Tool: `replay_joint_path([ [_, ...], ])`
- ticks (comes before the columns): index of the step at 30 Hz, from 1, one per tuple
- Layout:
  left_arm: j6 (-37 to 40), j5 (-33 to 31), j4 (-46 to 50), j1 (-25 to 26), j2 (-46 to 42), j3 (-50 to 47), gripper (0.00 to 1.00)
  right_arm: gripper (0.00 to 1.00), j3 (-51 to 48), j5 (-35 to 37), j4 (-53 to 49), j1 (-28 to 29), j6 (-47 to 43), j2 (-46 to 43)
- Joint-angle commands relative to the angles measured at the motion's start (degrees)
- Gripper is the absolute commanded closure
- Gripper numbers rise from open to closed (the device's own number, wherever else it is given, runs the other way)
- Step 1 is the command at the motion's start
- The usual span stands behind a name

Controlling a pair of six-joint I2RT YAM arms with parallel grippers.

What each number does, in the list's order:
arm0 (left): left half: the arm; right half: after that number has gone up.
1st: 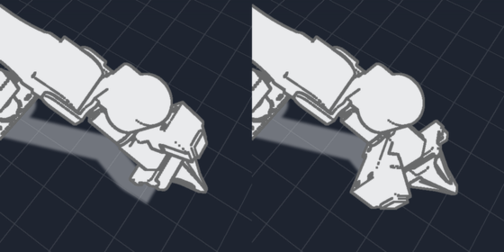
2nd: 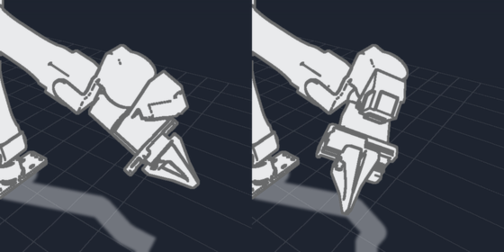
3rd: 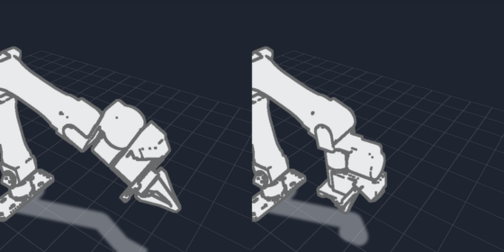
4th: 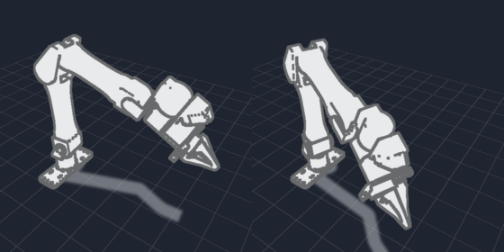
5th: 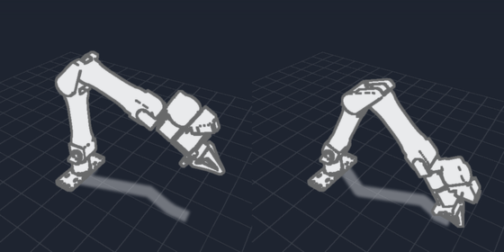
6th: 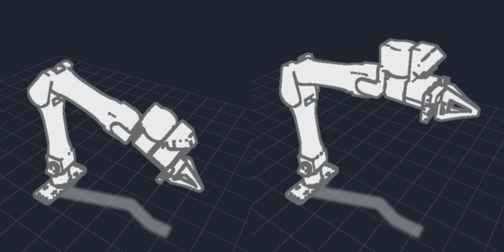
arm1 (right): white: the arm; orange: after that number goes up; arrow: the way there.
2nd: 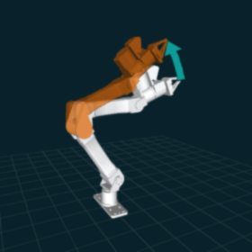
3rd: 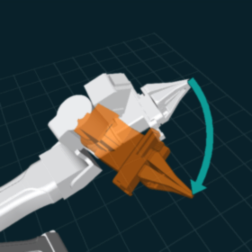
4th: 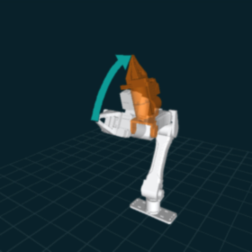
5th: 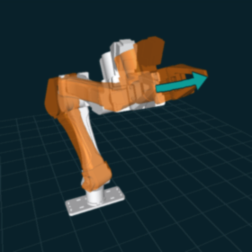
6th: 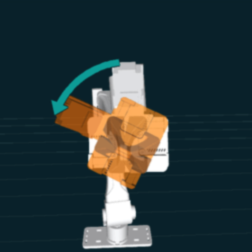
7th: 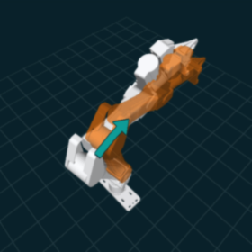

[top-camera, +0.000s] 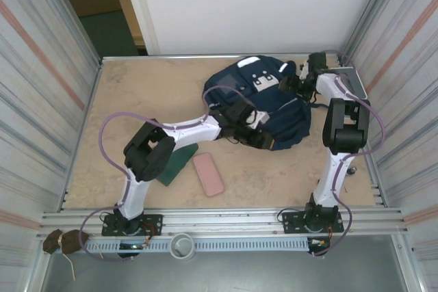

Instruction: Pack the student bag

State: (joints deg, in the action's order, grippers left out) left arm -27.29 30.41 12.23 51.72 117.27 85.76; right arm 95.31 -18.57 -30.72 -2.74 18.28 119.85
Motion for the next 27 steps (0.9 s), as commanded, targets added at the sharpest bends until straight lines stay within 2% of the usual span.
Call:
replay_joint_path([
  [1, 7.18, -2.06, 3.8, 0.03, -6.67, -1.11, 0.36, 0.25, 7.53, -0.91, -8.75, 1.08, -2.86, 2.15],
  [4, 12.7, -8.25, 5.64, -0.19, -15.01, -7.27, 0.32, 0.23, 10.05, 3.65, -10.56, 0.66, -3.06, 1.14],
  [7, 13.81, -15.76, 5.88, -2.56, -23.27, -14.38, 0.29, 0.22, 7.93, 5.87, -11.26, 1.42, -2.97, -3.35],
  [10, 8.07, -16.68, 4.07, -10.5, -29.7, -21.82, 0.27, 0.23, -4.59, 4.91, -5.13, 4.96, -1.02, -13.23],
  [13, 1.81, -10.6, -1.15, -21.6, -32.49, -28.62, 0.26, 0.23, -20.31, 6.61, 1.72, 8.58, 2.1, -23.92],
  [16, -1.17, -5.75, -4.54, -29.09, -30.39, -30.35, 0.25, 0.25, -31.39, 5.1, 7.34, 9.07, 5.65, -30.3],
  [18, -1.72, -3.65, -5.0, -31.61, -27.02, -28.63, 0.25, 0.26, -33.71, 4.85, 9.01, 9.16, 6.18, -30.45],
  [22, -1.99, -3.01, -4.69, -32.43, -19.15, -23.14, 0.25, 0.27, -33.31, 3.43, 12.45, 9.25, 6.39, -27.06],
  [27, -3.13, -1.94, -5.39, -32.47, -10.49, -18.2, 0.25, 0.28, -32.03, 5.03, 13.1, 9.17, 5.34, -23.49],
])
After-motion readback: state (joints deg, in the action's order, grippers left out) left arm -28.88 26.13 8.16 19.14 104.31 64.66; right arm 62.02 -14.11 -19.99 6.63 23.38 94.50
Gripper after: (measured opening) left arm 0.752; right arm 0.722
